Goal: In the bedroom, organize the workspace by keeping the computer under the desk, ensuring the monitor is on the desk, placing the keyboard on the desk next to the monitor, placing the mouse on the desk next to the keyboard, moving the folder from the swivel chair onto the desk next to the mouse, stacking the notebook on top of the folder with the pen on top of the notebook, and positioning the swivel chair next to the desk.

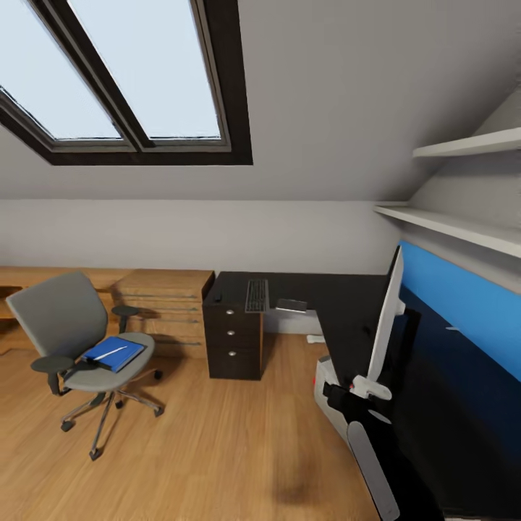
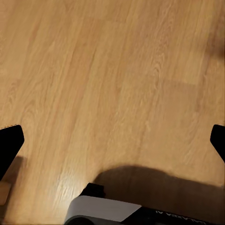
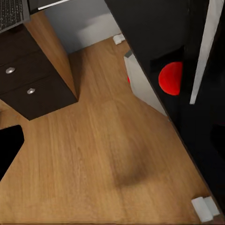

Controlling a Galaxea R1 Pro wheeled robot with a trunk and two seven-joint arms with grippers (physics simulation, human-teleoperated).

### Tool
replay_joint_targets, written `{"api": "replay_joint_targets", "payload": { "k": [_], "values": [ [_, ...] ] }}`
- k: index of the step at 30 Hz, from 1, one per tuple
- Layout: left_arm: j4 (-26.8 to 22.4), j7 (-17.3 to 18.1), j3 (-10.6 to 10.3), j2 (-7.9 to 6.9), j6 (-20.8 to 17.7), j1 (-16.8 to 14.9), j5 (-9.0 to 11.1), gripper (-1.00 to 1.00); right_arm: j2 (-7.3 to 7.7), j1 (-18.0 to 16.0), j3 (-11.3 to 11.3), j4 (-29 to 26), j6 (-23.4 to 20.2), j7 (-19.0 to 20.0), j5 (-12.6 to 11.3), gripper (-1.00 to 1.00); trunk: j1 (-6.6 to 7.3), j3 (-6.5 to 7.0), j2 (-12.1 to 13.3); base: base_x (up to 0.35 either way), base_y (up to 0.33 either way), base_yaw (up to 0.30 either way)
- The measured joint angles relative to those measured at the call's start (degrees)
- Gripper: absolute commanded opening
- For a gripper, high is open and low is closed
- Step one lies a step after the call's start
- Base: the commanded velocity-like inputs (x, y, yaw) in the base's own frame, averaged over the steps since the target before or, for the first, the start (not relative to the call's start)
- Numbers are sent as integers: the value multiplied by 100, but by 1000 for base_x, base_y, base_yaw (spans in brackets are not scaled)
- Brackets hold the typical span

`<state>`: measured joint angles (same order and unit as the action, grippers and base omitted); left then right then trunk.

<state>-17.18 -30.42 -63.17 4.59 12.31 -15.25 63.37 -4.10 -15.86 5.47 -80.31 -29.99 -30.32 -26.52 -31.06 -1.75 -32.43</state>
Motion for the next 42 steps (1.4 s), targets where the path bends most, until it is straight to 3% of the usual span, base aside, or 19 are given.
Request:
{"api": "replay_joint_targets", "payload": {
  "k": [8,14,22,27,34,42],
  "values": [
    [1,1,0,0,3,2,1,100,102,11,7,138,22,42,16,100,3,0,0,-72,-98,-211],
    [2,1,2,0,4,1,1,100,342,11,11,544,418,226,15,100,3,0,0,-9,-22,-262],
    [1,1,2,0,5,0,1,100,634,11,5,683,783,356,78,100,3,-12,0,-1,-4,-252],
    [0,-1,2,-1,7,1,1,100,715,11,92,788,1209,366,452,100,3,-25,0,0,-1,-101],
    [-1,-1,-2,-1,9,0,1,100,715,10,386,897,1669,359,1189,100,3,-29,0,0,0,-27],
    [-1,-1,-3,-1,9,1,1,100,710,9,484,1306,2062,360,1423,100,3,-30,0,0,0,-4]
  ]
}}
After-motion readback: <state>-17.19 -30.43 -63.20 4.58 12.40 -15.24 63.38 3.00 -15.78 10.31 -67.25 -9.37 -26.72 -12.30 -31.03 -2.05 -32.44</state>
